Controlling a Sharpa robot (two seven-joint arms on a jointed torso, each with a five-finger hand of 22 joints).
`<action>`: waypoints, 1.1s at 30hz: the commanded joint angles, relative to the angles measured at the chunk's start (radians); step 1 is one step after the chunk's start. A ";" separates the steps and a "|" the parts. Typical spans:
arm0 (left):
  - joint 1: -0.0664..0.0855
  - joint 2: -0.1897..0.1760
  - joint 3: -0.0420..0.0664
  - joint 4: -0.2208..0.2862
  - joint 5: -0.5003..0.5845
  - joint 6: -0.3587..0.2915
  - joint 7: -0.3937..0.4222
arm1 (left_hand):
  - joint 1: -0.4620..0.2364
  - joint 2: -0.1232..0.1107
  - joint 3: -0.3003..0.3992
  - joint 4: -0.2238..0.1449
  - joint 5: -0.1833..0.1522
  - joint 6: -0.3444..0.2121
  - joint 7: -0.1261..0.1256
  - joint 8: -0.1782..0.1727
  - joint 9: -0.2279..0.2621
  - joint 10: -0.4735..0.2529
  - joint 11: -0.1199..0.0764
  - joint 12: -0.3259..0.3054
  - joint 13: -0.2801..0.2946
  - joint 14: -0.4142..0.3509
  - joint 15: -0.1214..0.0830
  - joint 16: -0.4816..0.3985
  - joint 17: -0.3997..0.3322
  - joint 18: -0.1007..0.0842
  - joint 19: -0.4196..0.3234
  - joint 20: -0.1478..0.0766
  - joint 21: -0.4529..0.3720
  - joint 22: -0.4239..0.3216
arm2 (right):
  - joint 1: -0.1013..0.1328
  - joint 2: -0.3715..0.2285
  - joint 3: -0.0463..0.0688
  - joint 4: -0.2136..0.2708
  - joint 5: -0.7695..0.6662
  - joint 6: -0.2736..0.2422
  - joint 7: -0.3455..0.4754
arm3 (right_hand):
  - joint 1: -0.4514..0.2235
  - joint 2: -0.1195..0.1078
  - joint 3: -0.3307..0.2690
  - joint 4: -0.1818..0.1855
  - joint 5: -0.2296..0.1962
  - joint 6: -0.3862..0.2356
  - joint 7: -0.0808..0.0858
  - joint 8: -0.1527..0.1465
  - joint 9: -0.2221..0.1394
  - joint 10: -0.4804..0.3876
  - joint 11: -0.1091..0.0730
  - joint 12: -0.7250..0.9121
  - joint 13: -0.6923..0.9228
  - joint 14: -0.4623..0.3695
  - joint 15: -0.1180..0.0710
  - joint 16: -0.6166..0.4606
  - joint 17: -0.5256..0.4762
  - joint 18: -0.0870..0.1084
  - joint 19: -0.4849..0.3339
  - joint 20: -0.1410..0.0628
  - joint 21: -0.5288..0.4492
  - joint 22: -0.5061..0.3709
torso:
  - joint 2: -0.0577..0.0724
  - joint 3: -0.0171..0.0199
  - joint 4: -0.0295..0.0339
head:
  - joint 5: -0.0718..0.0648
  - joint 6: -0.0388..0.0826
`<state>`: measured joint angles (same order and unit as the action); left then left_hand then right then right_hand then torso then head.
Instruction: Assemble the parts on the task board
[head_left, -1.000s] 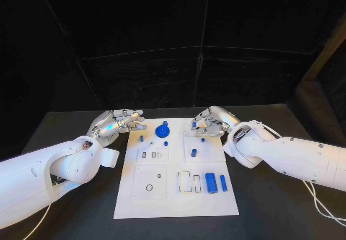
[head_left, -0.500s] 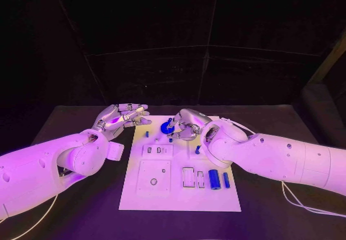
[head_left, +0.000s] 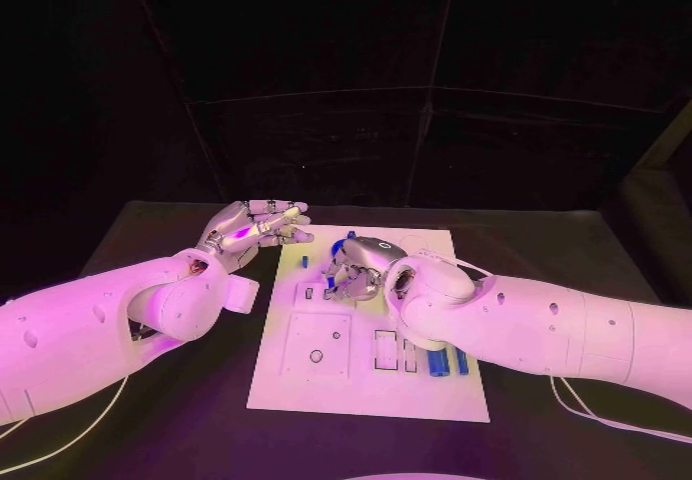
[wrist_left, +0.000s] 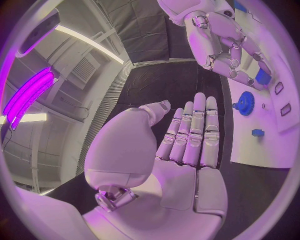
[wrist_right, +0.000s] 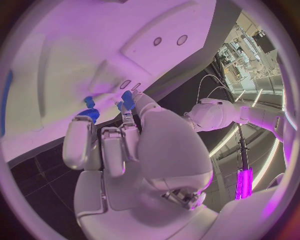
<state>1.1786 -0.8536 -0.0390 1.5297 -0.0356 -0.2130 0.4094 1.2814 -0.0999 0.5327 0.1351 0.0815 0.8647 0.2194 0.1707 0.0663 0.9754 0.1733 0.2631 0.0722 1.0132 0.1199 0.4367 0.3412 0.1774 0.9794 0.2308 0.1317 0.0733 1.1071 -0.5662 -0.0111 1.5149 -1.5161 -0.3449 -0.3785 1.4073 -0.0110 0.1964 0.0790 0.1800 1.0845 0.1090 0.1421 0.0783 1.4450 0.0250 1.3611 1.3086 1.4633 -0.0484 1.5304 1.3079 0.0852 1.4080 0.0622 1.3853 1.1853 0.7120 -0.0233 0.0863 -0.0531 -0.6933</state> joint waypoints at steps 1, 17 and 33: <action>0.002 0.001 0.001 0.004 -0.002 0.003 0.006 | -0.006 0.004 -0.004 0.000 -0.003 -0.008 0.021 0.006 0.001 -0.006 0.002 0.006 0.002 -0.004 -0.001 0.004 0.002 0.005 0.008 0.001 -0.004 -0.002 | -0.001 0.007 -0.001 -0.004 -0.051 0.032 -0.026 | -0.009 -0.001 0.002 0.001 -0.002 0.009 -0.002 0.006 0.005 -0.005 -0.001 -0.006 0.079 0.087 0.002 -0.007 0.169 -0.009 -0.006 -0.002 -0.004 -0.002 | 0.000 0.0006 -0.0002 | 0.003 -0.002; 0.002 0.002 0.001 0.002 -0.002 0.006 0.005 | -0.006 0.004 -0.004 0.000 -0.003 -0.008 0.021 0.006 0.001 -0.006 0.002 0.006 0.002 -0.004 -0.001 0.004 0.002 0.005 0.008 0.001 -0.004 -0.002 | -0.006 0.014 -0.003 -0.022 -0.059 0.045 -0.044 | -0.011 -0.004 0.002 0.000 -0.002 0.008 -0.001 0.005 0.005 -0.004 -0.001 -0.005 0.080 0.087 0.002 -0.007 0.169 -0.009 -0.007 -0.002 -0.005 -0.002 | 0.001 0.0019 -0.0028 | 0.008 -0.013; 0.002 0.004 0.001 -0.002 -0.002 0.008 0.005 | -0.006 0.004 -0.004 0.000 -0.003 -0.008 0.021 0.006 0.001 -0.006 0.002 0.006 0.002 -0.004 -0.001 0.004 0.002 0.005 0.008 0.001 -0.004 -0.002 | -0.010 0.016 -0.004 -0.031 -0.059 0.078 -0.044 | -0.016 -0.011 0.001 0.000 -0.004 0.007 0.000 0.003 0.004 -0.005 0.000 -0.007 0.079 0.087 0.002 -0.008 0.168 -0.008 -0.008 -0.001 -0.006 -0.004 | 0.000 0.0012 -0.0024 | 0.008 -0.018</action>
<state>1.1788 -0.8506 -0.0389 1.5273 -0.0356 -0.2127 0.4087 1.2814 -0.0999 0.5328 0.1351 0.0814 0.8647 0.2194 0.1707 0.0663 0.9755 0.1733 0.2631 0.0722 1.0132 0.1199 0.4367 0.3419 0.1773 0.9794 0.2308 0.1317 0.0733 1.0991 -0.5499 -0.0126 1.4855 -1.5686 -0.2965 -0.4158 1.3928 -0.0225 0.1958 0.0794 0.1739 1.0858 0.1101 0.1423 0.0786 1.4451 0.0250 1.3610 1.3079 1.4633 -0.0484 1.5266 1.3075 0.0852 1.4079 0.0623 1.3853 1.1827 0.7126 -0.0215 0.0836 -0.0446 -0.7105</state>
